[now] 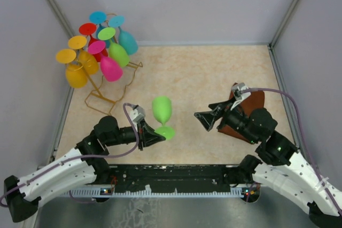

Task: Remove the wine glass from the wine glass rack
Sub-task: Place the wine glass at the center of the board.

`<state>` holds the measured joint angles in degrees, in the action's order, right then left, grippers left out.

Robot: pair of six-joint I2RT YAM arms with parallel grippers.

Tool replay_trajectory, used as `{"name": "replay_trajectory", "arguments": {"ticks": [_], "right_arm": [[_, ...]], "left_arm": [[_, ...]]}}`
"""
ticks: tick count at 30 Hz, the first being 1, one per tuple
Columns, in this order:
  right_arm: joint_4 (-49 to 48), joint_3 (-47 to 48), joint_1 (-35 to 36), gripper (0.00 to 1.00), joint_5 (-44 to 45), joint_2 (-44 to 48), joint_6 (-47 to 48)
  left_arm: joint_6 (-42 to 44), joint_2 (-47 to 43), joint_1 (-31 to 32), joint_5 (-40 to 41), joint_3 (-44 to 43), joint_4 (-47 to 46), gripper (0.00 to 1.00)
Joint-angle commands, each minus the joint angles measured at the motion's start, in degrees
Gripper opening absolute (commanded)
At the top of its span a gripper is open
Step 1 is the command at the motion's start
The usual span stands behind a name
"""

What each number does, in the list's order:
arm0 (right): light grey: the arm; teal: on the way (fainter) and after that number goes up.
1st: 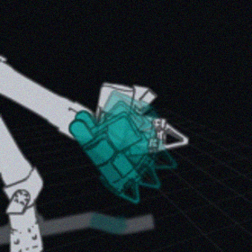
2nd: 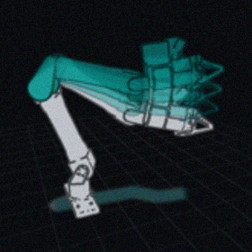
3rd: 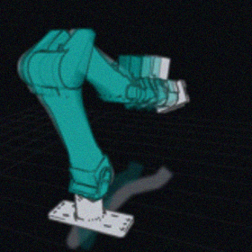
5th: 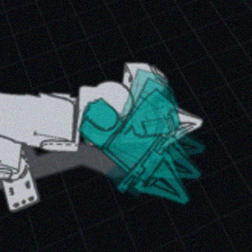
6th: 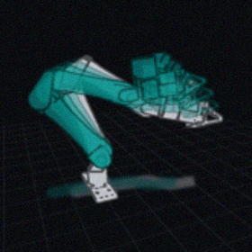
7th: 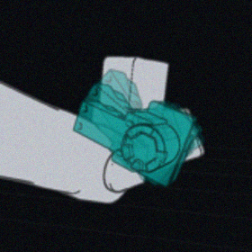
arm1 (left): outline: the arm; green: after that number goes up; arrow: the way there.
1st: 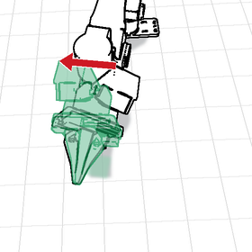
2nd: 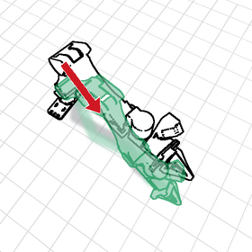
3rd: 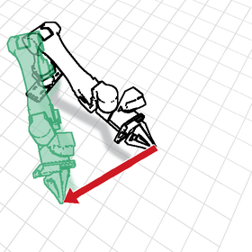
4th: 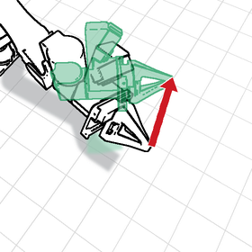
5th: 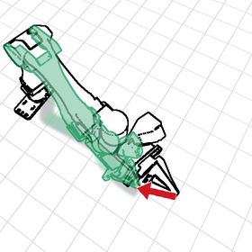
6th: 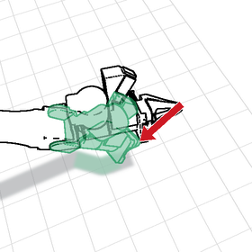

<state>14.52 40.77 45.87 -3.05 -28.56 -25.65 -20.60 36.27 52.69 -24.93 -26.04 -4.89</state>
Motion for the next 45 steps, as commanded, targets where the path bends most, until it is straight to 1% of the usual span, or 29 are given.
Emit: {"name": "replay_trajectory", "arguments": {"ticks": [1, 4, 7, 10, 15, 18, 22, 24, 27, 28, 29, 30, 31, 32, 33, 34, 35, 38, 40, 42, 43, 45], "right_arm": [[12.5, 5.2, 0.1, 0.87, 13.4, 0.9, -0.7], [13.7, 5.0, 0.1, 0.88, 14.4, 0.8, -4.2], [13.0, 3.3, 0.1, 0.89, 10.8, 0.5, -8.5], [13.8, 2.8, 0.1, 0.90, 10.0, -0.1, -11.6], [13.4, 2.7, 0.2, 0.88, 7.7, -0.1, -13.7], [14.2, 3.7, 0.1, 0.88, 8.5, -0.1, -14.2], [11.1, 5.4, 0.1, 0.89, 8.7, -0.4, -11.0], [9.6, 7.5, 0.1, 0.89, 9.6, -2.2, -9.2], [9.8, 15.0, -0.3, 0.92, 8.6, -9.0, -4.4], [11.0, 17.8, -1.2, 0.93, 7.4, -12.0, -2.7], [12.5, 20.8, -4.0, 0.94, 5.9, -15.3, -1.4], [13.7, 23.1, -8.0, 0.94, 2.2, -18.1, -0.9], [13.7, 24.5, -14.0, 0.94, -4.6, -20.8, -1.1], [12.3, 24.8, -20.6, 0.93, -13.2, -22.9, -2.5], [9.3, 24.3, -26.6, 0.92, -23.5, -25.0, -4.7], [4.1, 23.3, -31.3, 0.89, -32.9, -26.8, -7.7], [1.5, 23.0, -33.9, 0.87, -41.2, -28.4, -9.7], [0.5, 25.4, -35.2, 0.87, -49.0, -33.2, -7.7], [-3.2, 25.9, -35.1, 0.87, -54.9, -36.2, -9.3], [-5.4, 26.4, -35.0, 0.84, -59.6, -39.2, -11.0], [-5.0, 26.9, -34.7, 0.82, -61.0, -40.4, -11.2], [-2.4, 28.7, -33.9, 0.80, -62.3, -41.9, -8.5]], "left_arm": [[5.7, -5.1, 0.1, -1.7, 2.3, 0.8, 0.00], [6.7, -8.6, 0.1, -3.8, 5.1, -1.4, 0.00], [7.7, -11.4, 0.1, -5.7, 7.3, -2.8, 0.00], [9.7, -12.5, 0.1, -7.9, 7.9, -3.1, 0.00], [17.7, -11.9, 0.1, -13.9, 8.0, -5.5, 0.00], [22.0, -10.4, 0.1, -16.8, 7.8, -7.8, 0.00], [27.1, -7.2, 0.1, -19.6, 5.8, -7.6, 0.00], [29.1, -5.0, 0.1, -20.1, 4.6, -7.2, 0.00], [33.5, -2.2, 0.1, -19.1, 1.5, -4.1, 0.00], [35.1, -1.3, 0.1, -17.7, 0.2, -2.5, 0.00], [36.5, -0.5, 0.1, -15.8, -0.8, -1.2, 0.00], [37.8, 0.4, 0.1, -13.4, -1.6, -0.5, 0.00], [39.0, 1.4, 0.0, -12.1, -2.0, -0.6, 0.00], [39.8, 2.4, 0.0, -11.8, -2.1, -1.2, 0.00], [40.4, 3.3, 0.0, -12.2, -2.2, -1.8, 0.00], [40.9, 3.9, 0.0, -12.9, -2.1, -2.3, 0.00], [41.1, 4.3, 0.1, -13.3, -2.0, -3.0, 0.00], [40.4, 4.8, 0.0, -13.9, -0.8, -7.6, 0.00], [40.2, 5.5, 0.0, -15.0, -0.3, -10.4, 0.00], [41.3, 6.4, 0.0, -16.0, -1.2, -10.3, 0.00], [42.4, 7.1, 0.0, -15.9, -1.7, -9.6, 0.00], [44.4, 8.9, 0.0, -15.4, -3.2, -7.5, 0.00]]}}
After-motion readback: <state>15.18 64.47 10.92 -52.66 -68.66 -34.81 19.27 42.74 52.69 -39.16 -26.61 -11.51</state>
